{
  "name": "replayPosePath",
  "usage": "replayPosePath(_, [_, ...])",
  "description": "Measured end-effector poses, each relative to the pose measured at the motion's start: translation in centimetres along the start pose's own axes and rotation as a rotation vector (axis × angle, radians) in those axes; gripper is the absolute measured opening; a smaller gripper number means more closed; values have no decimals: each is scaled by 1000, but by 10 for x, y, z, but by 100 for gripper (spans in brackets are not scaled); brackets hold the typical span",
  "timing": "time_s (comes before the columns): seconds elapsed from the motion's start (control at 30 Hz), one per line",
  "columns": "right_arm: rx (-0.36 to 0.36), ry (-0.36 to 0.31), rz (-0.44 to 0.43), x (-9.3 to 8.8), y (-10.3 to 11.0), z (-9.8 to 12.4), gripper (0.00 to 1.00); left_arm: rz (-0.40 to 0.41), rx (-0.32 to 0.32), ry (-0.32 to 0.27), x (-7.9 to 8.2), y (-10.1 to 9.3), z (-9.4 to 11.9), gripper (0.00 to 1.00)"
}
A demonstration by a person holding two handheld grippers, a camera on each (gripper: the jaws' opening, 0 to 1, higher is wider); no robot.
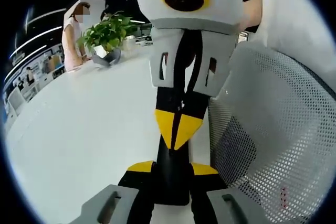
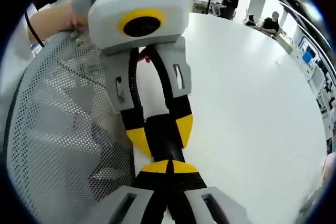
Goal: Press the specified remote control buttons in sequence, fully releasing each button before pressing the next.
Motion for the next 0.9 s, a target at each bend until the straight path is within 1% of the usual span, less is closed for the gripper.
replayPosePath(0.1, [-12, -6, 19, -1, -1, 3, 0, 10, -3, -6, 0, 0, 0, 24])
replayPosePath(0.17, [-19, -14, 50, 2, 1, 3, 0, 10, -5, -7, 0, 0, 0, 24])
replayPosePath(0.27, [-14, -23, 53, 6, 1, 1, 0, 9, -5, -7, 0, 0, 0, 24])
replayPosePath(0.37, [-4, -1, 78, 5, 3, -5, 0, 10, -6, -8, 0, 0, 0, 24])
replayPosePath(0.43, [-5, 4, 97, 6, 2, -3, 0, 10, -6, -8, 0, 0, 0, 24])
replayPosePath(0.57, [2, 9, 107, 5, 1, -4, 0, 8, 1, -9, 0, 0, 0, 24])
replayPosePath(0.6, [12, 13, 98, 6, 0, -4, 0, 3, 8, -6, 0, 0, -1, 24])
replayPosePath(0.63, [19, 18, 112, 5, 1, -4, 0, 1, 12, -2, 0, 0, -1, 24])
replayPosePath(0.67, [22, 23, 136, 5, 1, -4, 0, 14, 20, 10, 1, 0, -1, 24])
replayPosePath(0.73, [21, 27, 175, 5, 2, -4, 0, 65, 39, 23, 1, 0, -1, 25])
replayPosePath(0.8, [11, 28, 206, 5, 4, -5, 0, 84, 54, 30, 2, 0, -1, 25])
replayPosePath(0.9, [-9, 40, 251, 5, 5, -6, 0, 66, 67, 70, 2, -1, -2, 25])
Point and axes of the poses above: the point that each gripper's makers call its tool centre point, and the gripper's own axes: z roughly backward along the fingers, y roughly to its left, x roughly out of its top, the point moved 2 cm from there along z, roughly backward along the fingers, and after that the axes turned 1 degree about x, right-handed, at the moved point
